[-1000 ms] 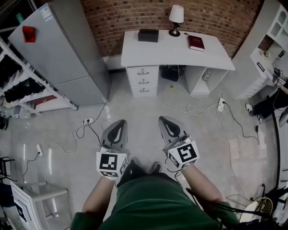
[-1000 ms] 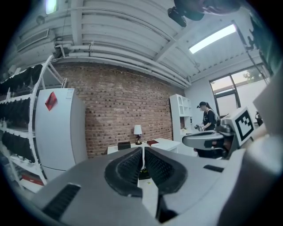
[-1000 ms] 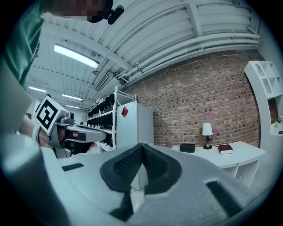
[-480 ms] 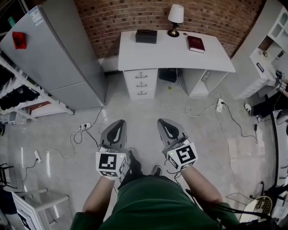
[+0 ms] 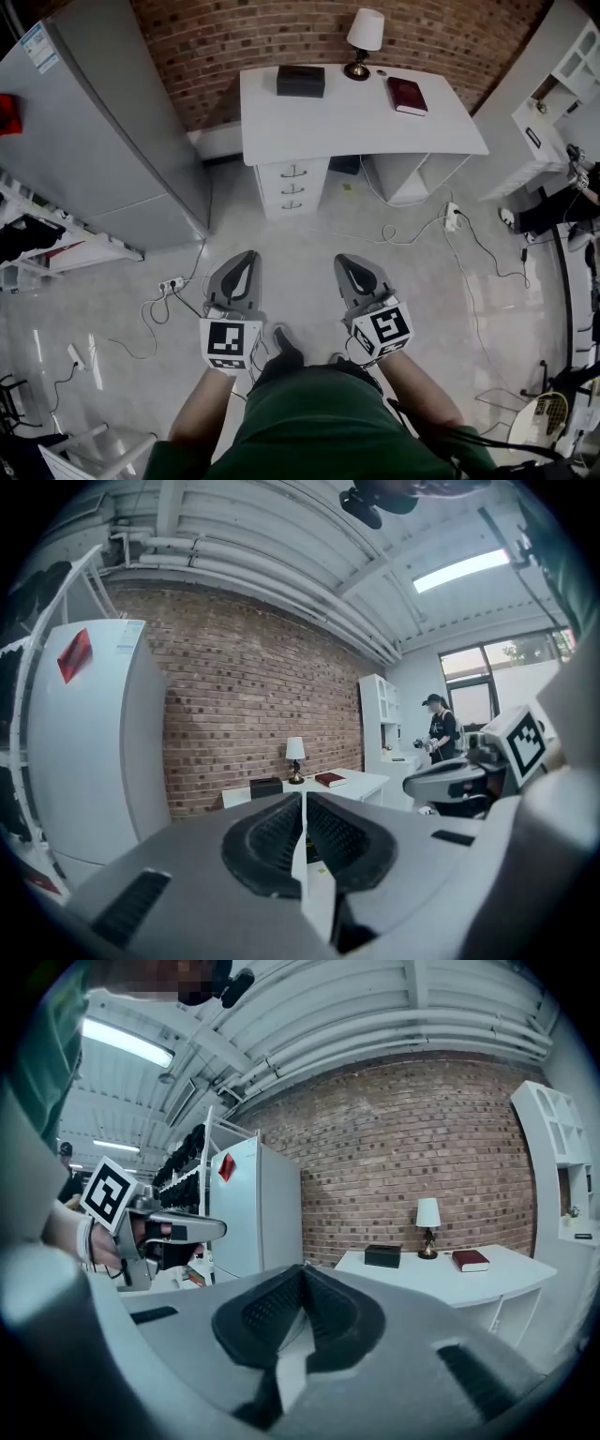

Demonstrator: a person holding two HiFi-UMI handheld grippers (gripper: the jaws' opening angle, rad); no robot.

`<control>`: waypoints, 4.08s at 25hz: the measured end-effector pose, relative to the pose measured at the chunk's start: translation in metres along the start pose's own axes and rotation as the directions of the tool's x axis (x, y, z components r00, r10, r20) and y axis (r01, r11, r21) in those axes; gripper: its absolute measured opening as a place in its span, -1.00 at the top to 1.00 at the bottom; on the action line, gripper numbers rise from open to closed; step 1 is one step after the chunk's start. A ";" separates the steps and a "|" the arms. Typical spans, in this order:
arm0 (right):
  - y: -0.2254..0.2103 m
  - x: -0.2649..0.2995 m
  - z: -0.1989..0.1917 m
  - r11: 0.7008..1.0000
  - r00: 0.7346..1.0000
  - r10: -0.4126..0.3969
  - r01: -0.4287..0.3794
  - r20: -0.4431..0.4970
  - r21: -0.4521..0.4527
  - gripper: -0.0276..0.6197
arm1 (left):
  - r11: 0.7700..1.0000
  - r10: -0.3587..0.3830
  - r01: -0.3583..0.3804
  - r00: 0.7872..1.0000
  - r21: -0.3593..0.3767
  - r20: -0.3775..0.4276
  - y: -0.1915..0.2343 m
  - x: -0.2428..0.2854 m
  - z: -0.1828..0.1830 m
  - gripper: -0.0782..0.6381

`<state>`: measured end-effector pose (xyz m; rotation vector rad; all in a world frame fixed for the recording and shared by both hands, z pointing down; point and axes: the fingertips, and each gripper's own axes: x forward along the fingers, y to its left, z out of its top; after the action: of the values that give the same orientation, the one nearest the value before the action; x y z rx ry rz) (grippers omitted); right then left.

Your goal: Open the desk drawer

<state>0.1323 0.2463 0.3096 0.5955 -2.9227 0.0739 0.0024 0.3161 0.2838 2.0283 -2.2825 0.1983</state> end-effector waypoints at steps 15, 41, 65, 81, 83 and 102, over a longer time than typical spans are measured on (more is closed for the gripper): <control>-0.019 0.068 -0.005 0.995 0.995 -0.093 0.094 -0.018 0.022 0.91 | 0.996 -0.054 0.053 0.998 -0.067 -0.010 0.053 0.051 -0.011 0.75; -0.214 0.231 0.081 0.991 0.979 -0.134 0.129 0.156 0.042 0.91 | 0.998 0.036 -0.041 0.996 0.049 0.084 0.134 0.277 0.081 0.75; -0.297 0.281 -0.036 0.852 0.944 -0.330 0.287 0.024 0.438 0.91 | 0.952 -0.300 0.300 0.954 0.063 -0.015 0.110 0.426 0.009 0.75; -0.244 0.357 -0.300 0.535 0.934 -0.282 0.343 -0.220 0.772 0.75 | 0.830 -0.520 0.556 0.801 0.048 -0.296 0.083 0.421 -0.163 0.75; -0.243 0.367 -0.325 0.520 0.937 -0.258 0.341 -0.236 0.783 0.72 | 0.825 -0.524 0.564 0.792 0.045 -0.313 0.079 0.421 -0.180 0.75; -0.254 0.466 -0.438 0.211 0.975 -0.205 0.124 -0.080 0.970 0.37 | 0.731 -0.633 0.681 0.654 -0.041 -0.414 0.054 0.374 -0.302 0.47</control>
<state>-0.1281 -0.1320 0.8220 1.0272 -2.4219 2.0335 -0.1030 0.0003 0.6351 2.4384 -1.2034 0.6326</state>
